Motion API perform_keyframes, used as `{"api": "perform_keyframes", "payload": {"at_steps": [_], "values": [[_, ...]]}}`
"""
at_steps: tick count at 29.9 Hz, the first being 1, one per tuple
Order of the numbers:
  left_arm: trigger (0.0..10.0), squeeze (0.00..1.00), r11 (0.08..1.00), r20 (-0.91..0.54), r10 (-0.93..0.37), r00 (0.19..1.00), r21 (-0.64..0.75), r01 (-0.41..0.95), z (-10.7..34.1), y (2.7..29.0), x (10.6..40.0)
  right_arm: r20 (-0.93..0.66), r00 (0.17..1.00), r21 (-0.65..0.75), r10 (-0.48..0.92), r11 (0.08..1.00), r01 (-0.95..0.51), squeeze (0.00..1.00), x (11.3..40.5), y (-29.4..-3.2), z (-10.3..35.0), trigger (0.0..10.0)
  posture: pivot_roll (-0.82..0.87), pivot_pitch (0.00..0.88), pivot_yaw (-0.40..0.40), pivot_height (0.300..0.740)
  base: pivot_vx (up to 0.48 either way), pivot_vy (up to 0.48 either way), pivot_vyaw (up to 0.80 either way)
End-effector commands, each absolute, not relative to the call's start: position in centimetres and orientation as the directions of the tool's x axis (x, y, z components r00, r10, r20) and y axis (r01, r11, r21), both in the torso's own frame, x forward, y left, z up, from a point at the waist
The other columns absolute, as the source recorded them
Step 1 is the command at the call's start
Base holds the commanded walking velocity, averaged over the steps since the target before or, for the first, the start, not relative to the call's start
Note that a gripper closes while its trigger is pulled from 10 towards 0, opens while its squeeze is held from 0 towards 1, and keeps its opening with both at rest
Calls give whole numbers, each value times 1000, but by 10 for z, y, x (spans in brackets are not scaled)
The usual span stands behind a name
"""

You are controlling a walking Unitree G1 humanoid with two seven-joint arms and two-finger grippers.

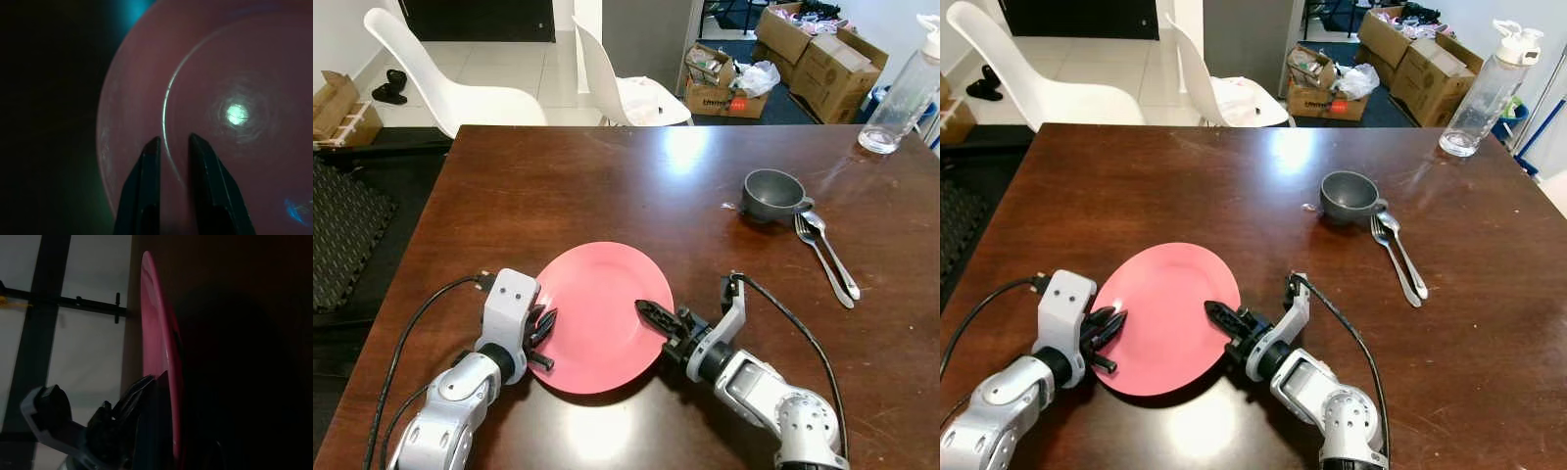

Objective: Setting the table

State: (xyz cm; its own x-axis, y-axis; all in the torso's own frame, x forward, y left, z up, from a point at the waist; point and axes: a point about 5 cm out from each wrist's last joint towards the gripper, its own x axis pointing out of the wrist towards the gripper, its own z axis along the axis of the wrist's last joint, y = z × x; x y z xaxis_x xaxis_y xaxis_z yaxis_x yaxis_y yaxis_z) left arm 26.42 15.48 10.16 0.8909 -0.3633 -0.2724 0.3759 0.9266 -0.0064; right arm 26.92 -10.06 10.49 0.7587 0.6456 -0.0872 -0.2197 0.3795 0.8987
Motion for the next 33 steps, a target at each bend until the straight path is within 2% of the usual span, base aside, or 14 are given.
{"api": "perform_keyframes", "payload": {"at_steps": [1, 2, 3, 4, 5, 6, 7, 9, 10, 12, 16, 19, 25, 33], "values": [[10000, 0, 923, -275, -382, 882, -77, 376, 101, 154, 262, -43, 756, 880, 653, 383, -280, 0, 266, -96, 108, 0, -53, 75, 48, 740, 0, 0, 0], [10000, 0, 924, -216, -382, 899, -116, 365, 114, 154, 266, -42, 766, 825, 641, 455, -336, 0, 266, -98, 114, 1922, -53, 74, 48, 740, 0, 0, 0], [10000, 0, 924, -160, -373, 914, -153, 351, 128, 156, 270, -36, 777, 758, 628, 524, -389, 0, 266, -100, 121, 10000, -56, 70, 49, 740, 0, 0, 0], [10000, 0, 924, -160, -373, 914, -153, 351, 128, 156, 270, -36, 777, 758, 628, 524, -389, 0, 266, -100, 121, 10000, -56, 70, 49, 740, 0, 0, 0], [10000, 0, 925, -61, -340, 938, -203, 322, 151, 160, 277, -14, 811, 634, 585, 632, -445, 0, 268, -104, 134, 10000, -58, 68, 51, 740, 0, 0, 0], [10000, 0, 927, -16, -315, 949, -220, 304, 162, 163, 280, 1, 833, 584, 553, 676, -449, 0, 270, -107, 140, 10000, -58, 68, 51, 740, 0, 0, 0], [10000, 0, 927, -16, -315, 949, -220, 304, 162, 163, 280, 1, 833, 584, 553, 676, -449, 0, 270, -107, 140, 10000, -58, 68, 51, 740, 0, 0, 0], [10000, 0, 939, 107, -204, 973, -260, 225, 193, 176, 290, 72, 890, 458, 451, 777, -431, 0, 275, -114, 160, 10000, -71, 56, 57, 740, 0, 0, 0], [10000, 0, 939, 107, -204, 973, -260, 225, 193, 176, 290, 72, 890, 458, 451, 777, -431, 0, 275, -114, 160, 10000, -71, 56, 57, 740, 0, 0, 0], [10000, 0, 960, 182, -64, 981, -259, 110, 214, 192, 299, 174, 911, 387, 374, 825, -412, 0, 276, -119, 183, 10000, -75, 47, 58, 740, 0, 0, 0], [10000, 0, 978, 156, 23, 988, -207, 10, 210, 202, 303, 219, 917, 350, 334, 850, -393, 0, 277, -121, 194, 10000, -76, 39, 59, 740, 0, 0, 0], [10000, 0, 989, 68, 75, 995, -131, -66, 187, 203, 300, 259, 927, 236, 272, 912, -334, 0, 280, -123, 203, 10000, -85, 29, 59, 740, 0, 0, 0], [10000, 0, 994, 11, 3, 1000, -113, -2, 169, 178, 291, 288, 940, 242, 183, 936, -257, 0, 286, -123, 207, 10000, -87, 19, 46, 740, 0, 0, 0], [10000, 0, 992, 0, 7, 1000, -128, -7, 164, 171, 291, 286, 948, 206, 139, 957, -203, 0, 292, -125, 204, 10000, -83, 12, 38, 740, 0, 0, 0]]}}
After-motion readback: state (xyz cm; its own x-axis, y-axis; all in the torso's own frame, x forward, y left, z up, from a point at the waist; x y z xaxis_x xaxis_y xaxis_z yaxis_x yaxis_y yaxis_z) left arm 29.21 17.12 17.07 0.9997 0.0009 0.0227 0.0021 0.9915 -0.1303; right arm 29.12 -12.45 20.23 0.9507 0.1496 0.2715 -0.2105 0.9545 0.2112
